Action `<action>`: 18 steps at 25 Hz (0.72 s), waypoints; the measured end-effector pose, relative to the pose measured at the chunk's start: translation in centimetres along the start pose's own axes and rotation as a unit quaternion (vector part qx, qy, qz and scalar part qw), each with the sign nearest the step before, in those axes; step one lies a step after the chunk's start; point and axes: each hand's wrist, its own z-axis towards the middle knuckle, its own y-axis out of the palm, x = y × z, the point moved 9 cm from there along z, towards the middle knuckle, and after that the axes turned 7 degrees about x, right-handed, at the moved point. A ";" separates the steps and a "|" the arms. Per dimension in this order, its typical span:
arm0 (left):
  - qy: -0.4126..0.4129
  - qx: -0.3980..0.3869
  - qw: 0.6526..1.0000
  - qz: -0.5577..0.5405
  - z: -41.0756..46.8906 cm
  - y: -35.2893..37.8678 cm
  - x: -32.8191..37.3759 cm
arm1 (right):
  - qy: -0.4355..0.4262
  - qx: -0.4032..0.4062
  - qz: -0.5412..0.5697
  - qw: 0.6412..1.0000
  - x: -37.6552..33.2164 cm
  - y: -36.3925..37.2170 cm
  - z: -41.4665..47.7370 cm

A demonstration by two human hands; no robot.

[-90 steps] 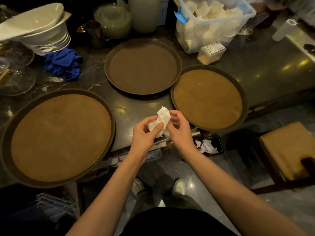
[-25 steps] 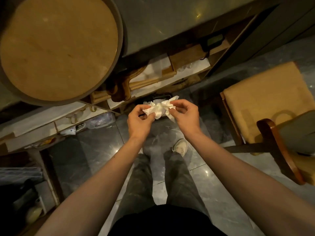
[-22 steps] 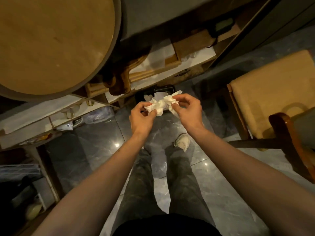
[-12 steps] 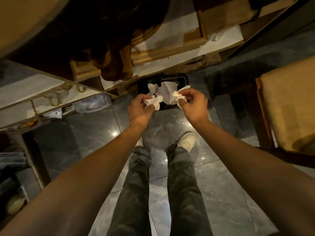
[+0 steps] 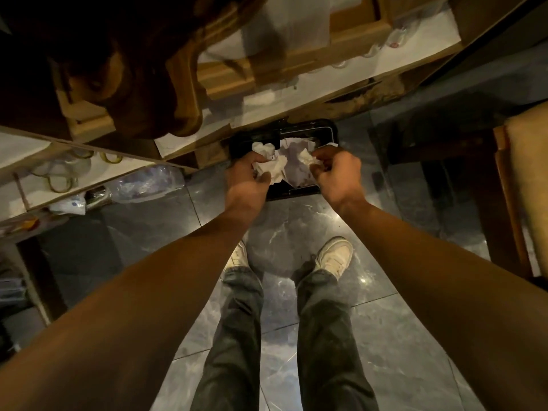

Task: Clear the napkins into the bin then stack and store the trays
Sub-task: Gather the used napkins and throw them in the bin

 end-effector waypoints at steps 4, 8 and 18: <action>-0.053 0.017 0.998 0.024 1.8 1.5 -2.0 | -0.040 -0.022 -0.016 0.999 0.8 1.2 1.2; -0.056 0.017 0.998 0.014 2.3 3.0 -3.1 | -0.022 -0.031 -0.016 0.999 1.8 2.3 2.2; -0.020 0.032 0.999 0.024 2.8 3.6 -3.8 | -0.032 0.010 -0.066 0.997 2.8 4.0 2.6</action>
